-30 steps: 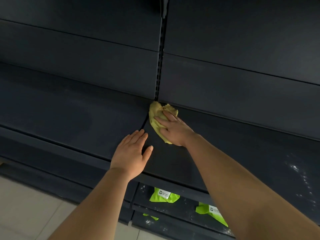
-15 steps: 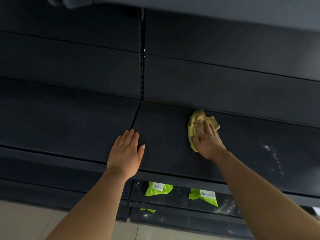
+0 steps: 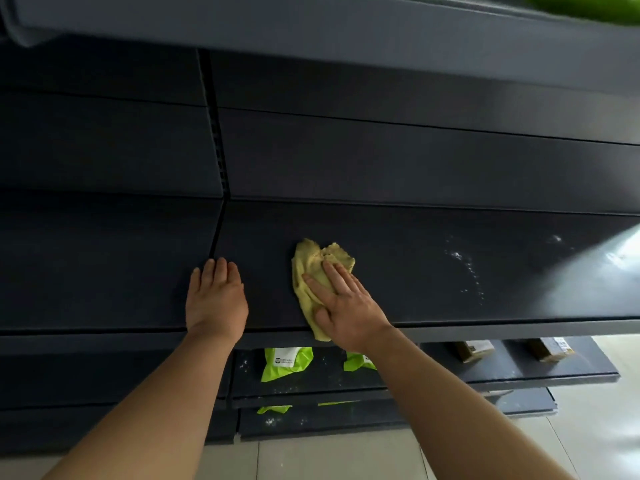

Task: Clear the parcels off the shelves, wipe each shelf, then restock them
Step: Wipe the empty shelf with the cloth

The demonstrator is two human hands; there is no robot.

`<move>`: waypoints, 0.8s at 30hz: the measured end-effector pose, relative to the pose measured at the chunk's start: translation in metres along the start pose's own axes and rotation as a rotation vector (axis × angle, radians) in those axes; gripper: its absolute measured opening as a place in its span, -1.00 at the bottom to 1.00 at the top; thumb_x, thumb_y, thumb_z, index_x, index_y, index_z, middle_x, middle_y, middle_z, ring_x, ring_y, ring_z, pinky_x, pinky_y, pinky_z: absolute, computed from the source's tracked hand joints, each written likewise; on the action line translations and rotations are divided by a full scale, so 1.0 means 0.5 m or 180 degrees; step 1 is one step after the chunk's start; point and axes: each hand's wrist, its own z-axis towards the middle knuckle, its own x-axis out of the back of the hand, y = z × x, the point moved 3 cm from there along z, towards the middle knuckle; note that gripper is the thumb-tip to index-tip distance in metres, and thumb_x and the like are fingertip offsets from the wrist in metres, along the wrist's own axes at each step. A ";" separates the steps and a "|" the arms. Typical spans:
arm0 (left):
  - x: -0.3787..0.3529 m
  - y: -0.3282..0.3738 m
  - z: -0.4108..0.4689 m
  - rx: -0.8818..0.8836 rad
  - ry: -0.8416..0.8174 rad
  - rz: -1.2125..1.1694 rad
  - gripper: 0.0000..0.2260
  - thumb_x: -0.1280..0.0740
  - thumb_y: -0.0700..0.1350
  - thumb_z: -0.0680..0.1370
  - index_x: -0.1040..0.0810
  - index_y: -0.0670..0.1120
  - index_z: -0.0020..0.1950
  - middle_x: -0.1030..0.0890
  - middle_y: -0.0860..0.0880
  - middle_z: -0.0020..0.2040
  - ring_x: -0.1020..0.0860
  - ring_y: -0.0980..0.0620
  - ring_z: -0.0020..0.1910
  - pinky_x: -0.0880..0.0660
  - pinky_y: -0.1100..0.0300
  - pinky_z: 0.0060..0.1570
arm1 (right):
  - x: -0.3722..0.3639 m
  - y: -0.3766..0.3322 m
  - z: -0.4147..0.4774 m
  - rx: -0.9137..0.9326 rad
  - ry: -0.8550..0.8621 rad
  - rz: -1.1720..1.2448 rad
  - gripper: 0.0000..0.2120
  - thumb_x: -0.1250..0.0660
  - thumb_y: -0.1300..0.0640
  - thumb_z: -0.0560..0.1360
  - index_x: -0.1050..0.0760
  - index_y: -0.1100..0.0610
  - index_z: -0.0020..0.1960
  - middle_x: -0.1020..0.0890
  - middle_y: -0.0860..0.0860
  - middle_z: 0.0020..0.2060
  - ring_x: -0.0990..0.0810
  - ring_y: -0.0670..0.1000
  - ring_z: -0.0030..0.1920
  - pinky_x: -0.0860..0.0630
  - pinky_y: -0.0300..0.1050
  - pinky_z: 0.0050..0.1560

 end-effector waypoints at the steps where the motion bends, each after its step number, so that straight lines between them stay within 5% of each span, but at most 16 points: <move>1: 0.005 0.014 0.000 -0.0044 0.0022 0.0009 -0.54 0.00 -0.10 0.67 -0.01 -0.16 0.55 -0.04 -0.12 0.57 0.03 -0.09 0.55 0.08 -0.01 0.51 | 0.001 0.007 -0.011 0.0021 0.0010 -0.0056 -0.44 0.01 -0.10 0.61 0.10 -0.15 0.57 0.17 0.07 0.57 0.22 0.06 0.56 0.23 -0.05 0.52; 7: 0.013 0.116 -0.003 -0.0301 0.0105 -0.0294 -0.56 -0.03 -0.17 0.66 -0.07 -0.14 0.54 -0.11 -0.09 0.55 -0.05 -0.07 0.54 -0.02 0.04 0.50 | 0.004 0.073 -0.062 0.0192 -0.0055 -0.0298 -0.34 0.17 -0.36 0.52 0.17 -0.19 0.56 0.18 0.02 0.57 0.20 0.02 0.56 0.20 -0.06 0.54; 14: 0.011 0.073 -0.024 -0.0058 0.0020 -0.0296 -0.60 -0.03 -0.12 0.67 -0.20 -0.15 0.51 -0.20 -0.12 0.51 -0.17 -0.13 0.49 -0.17 0.02 0.45 | 0.016 0.198 -0.130 0.0267 -0.0118 -0.0337 -0.32 0.16 -0.41 0.47 0.18 -0.24 0.54 0.19 -0.03 0.57 0.16 0.00 0.56 0.13 -0.11 0.53; 24: -0.003 -0.050 -0.093 0.0181 0.0017 -0.0509 -0.59 -0.10 -0.18 0.66 -0.20 -0.20 0.50 -0.17 -0.14 0.53 -0.16 -0.09 0.51 -0.18 0.07 0.46 | -0.008 0.010 -0.061 0.0256 -0.0013 -0.0354 -0.37 -0.02 -0.33 0.55 0.10 -0.21 0.55 0.08 0.06 0.56 0.07 0.14 0.54 0.05 0.12 0.52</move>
